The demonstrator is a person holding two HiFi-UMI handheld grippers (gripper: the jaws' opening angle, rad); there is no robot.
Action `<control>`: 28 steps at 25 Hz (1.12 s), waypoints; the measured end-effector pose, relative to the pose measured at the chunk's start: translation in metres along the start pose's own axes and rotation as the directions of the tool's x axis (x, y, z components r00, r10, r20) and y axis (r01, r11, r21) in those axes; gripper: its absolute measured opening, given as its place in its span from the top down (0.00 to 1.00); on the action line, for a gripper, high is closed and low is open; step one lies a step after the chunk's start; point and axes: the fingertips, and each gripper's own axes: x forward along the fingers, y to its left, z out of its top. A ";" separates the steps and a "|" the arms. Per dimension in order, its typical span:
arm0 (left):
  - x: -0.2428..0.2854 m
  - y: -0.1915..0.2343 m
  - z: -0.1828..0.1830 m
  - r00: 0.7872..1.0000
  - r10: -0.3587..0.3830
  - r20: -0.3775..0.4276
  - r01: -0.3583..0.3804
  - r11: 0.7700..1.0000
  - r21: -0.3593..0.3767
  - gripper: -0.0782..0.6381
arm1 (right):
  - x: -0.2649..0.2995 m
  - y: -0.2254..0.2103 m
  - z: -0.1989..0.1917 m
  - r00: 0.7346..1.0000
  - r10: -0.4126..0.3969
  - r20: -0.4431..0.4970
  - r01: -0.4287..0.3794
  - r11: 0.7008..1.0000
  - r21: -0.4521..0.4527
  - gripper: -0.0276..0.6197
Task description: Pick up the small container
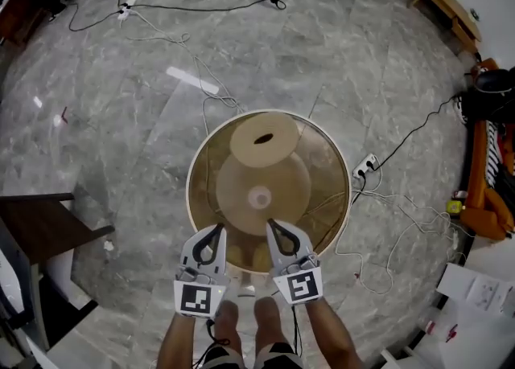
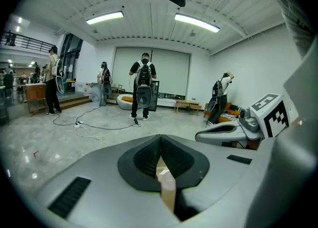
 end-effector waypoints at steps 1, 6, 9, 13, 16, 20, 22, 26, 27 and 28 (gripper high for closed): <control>0.004 0.002 -0.008 1.000 0.004 -0.004 -0.005 1.000 -0.006 0.87 | 0.004 -0.001 -0.009 1.000 0.006 -0.009 -0.006 1.000 0.002 0.96; 0.027 0.015 -0.043 1.000 0.018 -0.024 -0.019 0.999 -0.034 0.87 | 0.028 -0.007 -0.050 0.999 0.024 -0.047 -0.023 1.000 0.011 0.96; 0.041 0.021 -0.063 0.999 0.020 -0.031 -0.021 0.999 -0.032 0.87 | 0.043 -0.012 -0.074 0.997 0.033 -0.065 -0.033 0.999 0.007 0.96; 0.052 0.028 -0.085 0.999 0.027 -0.035 -0.028 0.999 -0.038 0.87 | 0.058 -0.016 -0.099 0.996 0.046 -0.071 -0.046 0.999 -0.002 0.96; 0.058 0.033 -0.100 0.999 0.031 -0.042 -0.033 0.998 -0.044 0.87 | 0.068 -0.017 -0.112 0.996 0.059 -0.072 -0.060 0.998 -0.009 0.96; 0.064 0.035 -0.117 0.998 0.033 -0.058 -0.037 0.997 -0.067 0.87 | 0.078 -0.018 -0.126 0.994 0.075 -0.080 -0.075 0.997 0.005 0.94; 0.066 0.036 -0.123 0.997 0.029 -0.066 -0.034 0.997 -0.069 0.87 | 0.083 -0.016 -0.134 0.992 0.087 -0.094 -0.086 0.996 0.018 0.83; 0.066 0.036 -0.137 0.996 0.027 -0.090 -0.035 0.996 -0.081 0.87 | 0.095 -0.015 -0.149 0.990 0.086 -0.113 -0.085 0.996 0.012 0.68; 0.066 0.037 -0.140 0.995 0.028 -0.096 -0.036 0.996 -0.083 0.87 | 0.098 -0.016 -0.154 0.990 0.085 -0.116 -0.084 0.996 0.017 0.65; 0.066 0.037 -0.144 0.994 0.030 -0.101 -0.038 0.996 -0.086 0.87 | 0.101 -0.016 -0.158 0.989 0.086 -0.117 -0.084 0.996 0.020 0.64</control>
